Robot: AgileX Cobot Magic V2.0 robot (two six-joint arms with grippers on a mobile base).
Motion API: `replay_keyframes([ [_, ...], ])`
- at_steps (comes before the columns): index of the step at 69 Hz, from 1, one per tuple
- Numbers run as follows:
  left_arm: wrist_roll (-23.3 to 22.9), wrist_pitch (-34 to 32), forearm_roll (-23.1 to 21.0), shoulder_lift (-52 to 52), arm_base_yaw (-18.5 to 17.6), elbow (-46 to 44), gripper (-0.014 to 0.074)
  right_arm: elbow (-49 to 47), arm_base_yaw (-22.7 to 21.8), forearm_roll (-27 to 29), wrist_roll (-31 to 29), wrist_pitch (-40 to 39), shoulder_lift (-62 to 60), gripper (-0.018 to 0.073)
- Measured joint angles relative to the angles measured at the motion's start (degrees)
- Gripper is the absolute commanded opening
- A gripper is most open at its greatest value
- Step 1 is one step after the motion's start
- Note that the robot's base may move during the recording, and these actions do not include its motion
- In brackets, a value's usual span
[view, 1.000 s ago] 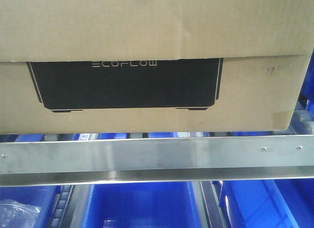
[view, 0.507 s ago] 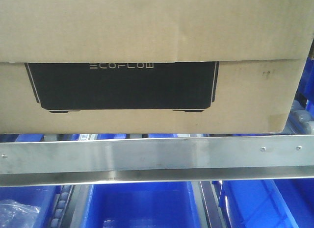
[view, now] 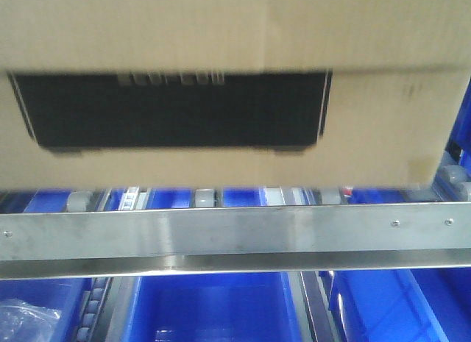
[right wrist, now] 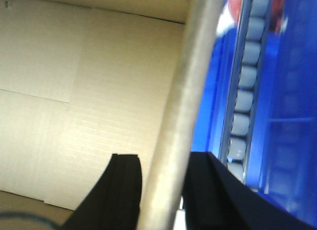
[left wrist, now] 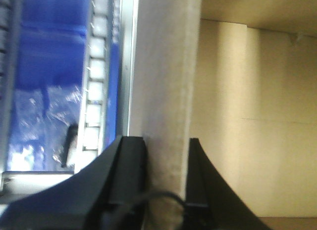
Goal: Grab box from left shelf to table start
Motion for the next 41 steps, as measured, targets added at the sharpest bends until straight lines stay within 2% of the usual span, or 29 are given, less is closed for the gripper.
replay_keyframes([
  [14, -1.76, 3.03, 3.34, -7.52, -0.82, 2.09, -0.0097, 1.69, 2.50, -0.84, -0.22, 1.42, -4.61, 0.0069],
  [24, -3.31, 2.88, 6.11, -14.38, -2.45, 9.27, -0.0097, 8.76, 5.28, -2.54, 0.02, 1.04, -9.45, 0.0069],
  [41, -3.93, 0.03, 5.52, -24.60, -3.04, 22.68, -0.0097, 23.48, 7.39, -3.44, 3.00, -2.12, -21.08, 0.0069],
])
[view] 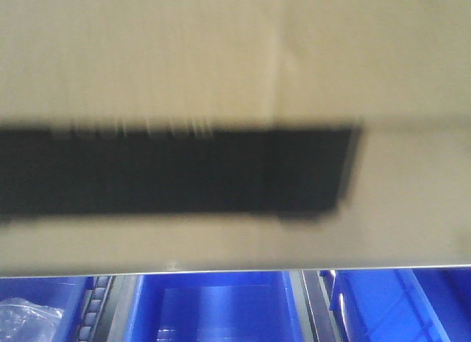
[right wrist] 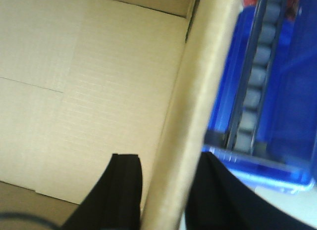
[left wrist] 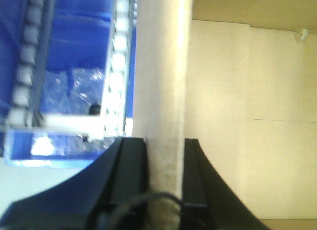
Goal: Grab box from left shelf to table start
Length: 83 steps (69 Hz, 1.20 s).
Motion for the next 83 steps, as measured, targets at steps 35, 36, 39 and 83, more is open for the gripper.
replay_keyframes([
  [35, -0.09, -2.70, -4.59, -18.22, -0.50, 7.60, -0.0097, 8.33, 0.13, 0.81, 1.65, -1.38, -24.10, 0.0069],
  [36, -0.09, -2.70, -4.76, -18.59, -0.50, 7.60, -0.0097, 8.33, 0.13, 0.81, 1.65, -1.38, -24.59, 0.0069],
  [39, 0.02, -2.70, -5.18, -19.71, -0.50, 7.60, -0.0097, 8.33, 0.13, 1.05, 1.65, -1.38, -26.20, 0.0069],
  [83, 0.49, -2.60, -6.02, -24.03, -0.50, 7.60, -0.0104, 8.33, 0.13, 1.88, 1.65, -1.06, -30.40, 0.0069],
])
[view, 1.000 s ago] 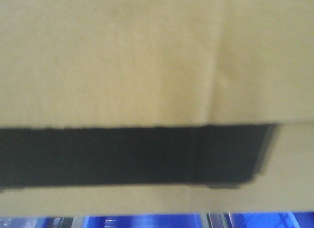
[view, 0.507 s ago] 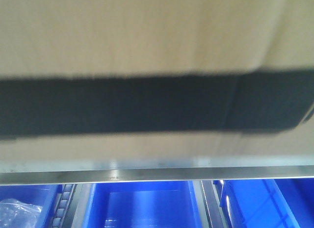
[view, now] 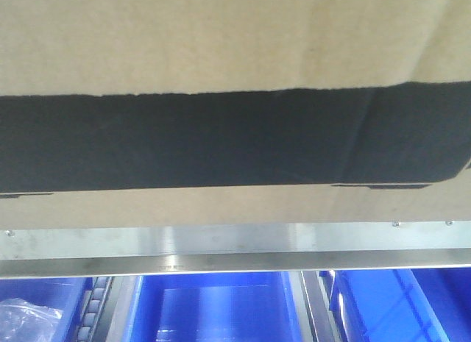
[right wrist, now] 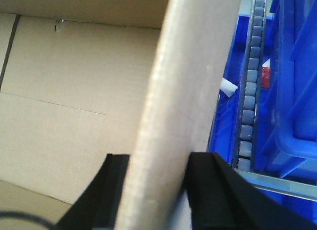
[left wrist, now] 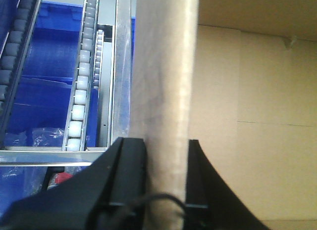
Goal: Grab box from left shelf to table start
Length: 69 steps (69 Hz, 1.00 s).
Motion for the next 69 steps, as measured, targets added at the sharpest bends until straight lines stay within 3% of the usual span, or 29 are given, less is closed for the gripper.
replay_keyframes([
  [69, 0.00, 0.00, 0.00, 0.00, 0.00, 0.00, -0.0104, 0.00, 0.00, 0.09, 0.00, 0.00, 0.00, 0.0069],
])
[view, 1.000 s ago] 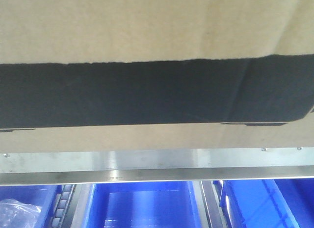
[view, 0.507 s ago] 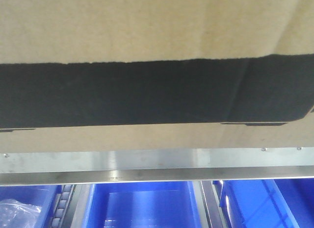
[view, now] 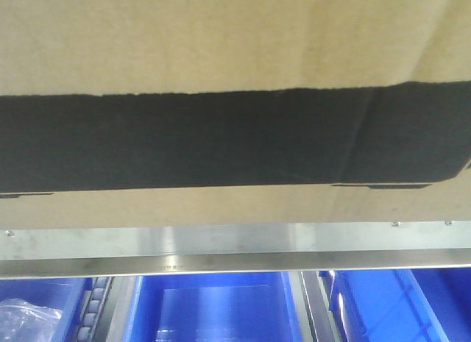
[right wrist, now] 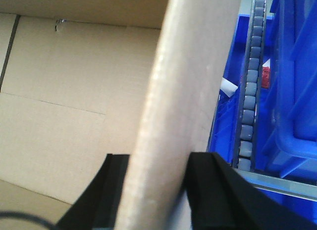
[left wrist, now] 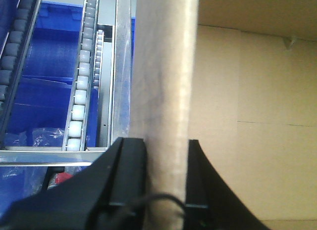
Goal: Grab box from left shelf to table start
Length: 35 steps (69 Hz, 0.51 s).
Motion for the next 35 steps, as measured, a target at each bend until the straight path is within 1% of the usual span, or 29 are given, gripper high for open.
replay_keyframes([
  [35, 0.09, 0.00, 0.00, 0.00, 0.00, 0.00, -0.0104, 0.00, 0.00, 0.00, 0.00, 0.00, 0.00, 0.0069],
])
